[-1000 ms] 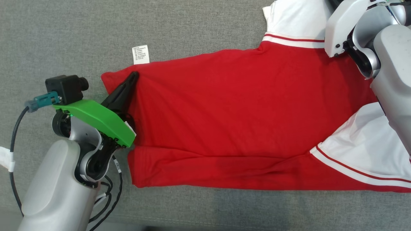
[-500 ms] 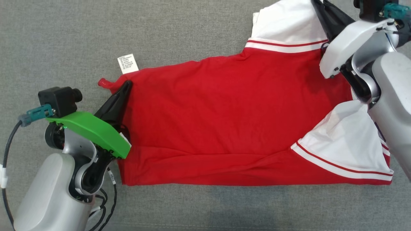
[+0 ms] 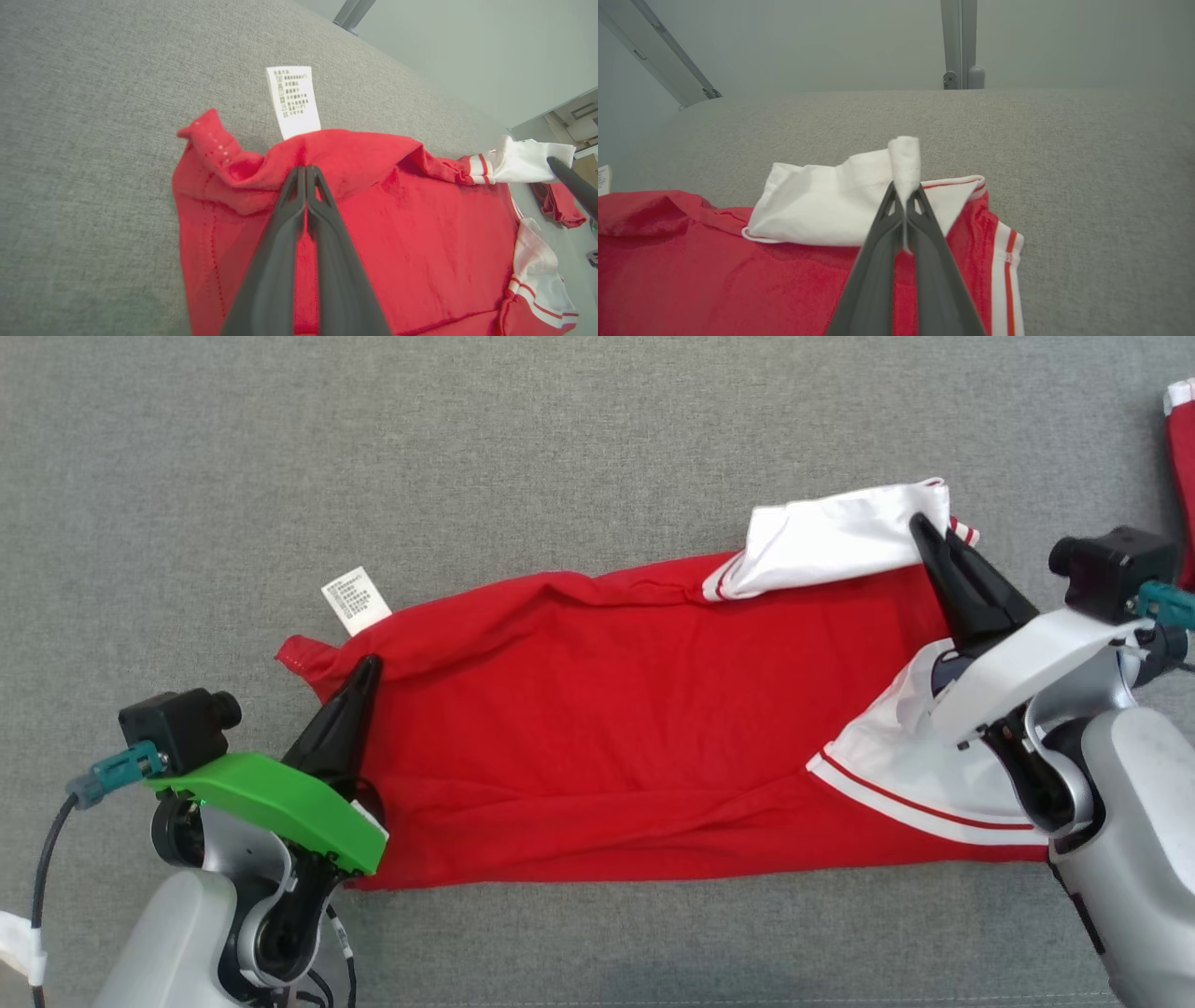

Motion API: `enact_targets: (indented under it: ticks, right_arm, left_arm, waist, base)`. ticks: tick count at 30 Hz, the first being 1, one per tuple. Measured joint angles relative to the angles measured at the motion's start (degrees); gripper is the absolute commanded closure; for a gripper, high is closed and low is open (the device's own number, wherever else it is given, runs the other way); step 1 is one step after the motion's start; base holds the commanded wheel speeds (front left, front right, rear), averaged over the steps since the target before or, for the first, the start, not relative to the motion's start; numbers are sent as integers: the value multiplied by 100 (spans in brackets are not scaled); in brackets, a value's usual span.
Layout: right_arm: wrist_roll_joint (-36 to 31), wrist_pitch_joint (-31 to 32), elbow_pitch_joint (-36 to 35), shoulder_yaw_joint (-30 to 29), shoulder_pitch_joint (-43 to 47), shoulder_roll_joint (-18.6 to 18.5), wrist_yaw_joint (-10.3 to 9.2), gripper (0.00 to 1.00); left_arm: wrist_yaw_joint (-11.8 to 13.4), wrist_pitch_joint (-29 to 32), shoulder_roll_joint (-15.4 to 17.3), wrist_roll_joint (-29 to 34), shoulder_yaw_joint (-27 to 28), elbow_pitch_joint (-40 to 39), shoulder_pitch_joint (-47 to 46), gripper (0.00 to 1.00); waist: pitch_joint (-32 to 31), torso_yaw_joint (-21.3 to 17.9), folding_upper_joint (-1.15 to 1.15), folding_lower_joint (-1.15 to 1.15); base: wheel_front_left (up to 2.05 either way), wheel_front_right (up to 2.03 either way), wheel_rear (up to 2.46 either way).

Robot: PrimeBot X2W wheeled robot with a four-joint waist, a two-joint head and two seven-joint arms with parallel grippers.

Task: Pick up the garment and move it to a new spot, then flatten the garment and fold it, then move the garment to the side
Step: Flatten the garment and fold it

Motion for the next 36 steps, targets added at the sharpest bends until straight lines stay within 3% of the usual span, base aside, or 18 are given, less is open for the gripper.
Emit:
enact_targets:
  ticks: [14, 23, 24, 25, 26, 31, 36]
  right_arm:
    - [-285, 180, -662, -630, 1246, 621, -1, 100]
    - [-552, 212, -358, -595, 1466, 780, -1, 97]
    - [-595, 209, -290, -560, 1476, 772, -1, 56]
    - [-646, 166, -229, -536, 1496, 768, -1, 0]
    - [-672, 146, -167, -538, 1518, 768, -1, 0]
    - [-870, -32, 111, -694, 1622, 727, -1, 0]
    - [-911, -222, 202, -887, 1810, 782, -1, 0]
  left_arm:
    - [18, -352, -167, -146, -20, 80, 616, 100]
    - [41, -455, -198, -9, -178, 355, 862, 98]
    - [52, -453, -218, -10, -177, 383, 889, 69]
    - [52, -453, -249, -27, -189, 391, 921, 46]
    - [52, -456, -276, -32, -214, 389, 958, 1]
    - [109, -487, -192, 79, -377, 333, 1438, 0]
    - [331, -1233, -162, 275, -176, 3, 2000, 0]
  waist:
    - [-443, -112, 0, 0]
    - [-656, -140, 0, 0]
    - [-676, -143, 0, 0]
    - [-701, -143, 0, 0]
    - [-727, -140, 0, 0]
    - [-907, -144, 0, 0]
    - [-1128, -187, 0, 0]
  base:
    - [0, 0, 0]
    - [0, 0, 0]
    - [0, 0, 0]
    - [0, 0, 0]
    - [0, 0, 0]
    - [0, 0, 0]
    - [0, 0, 0]
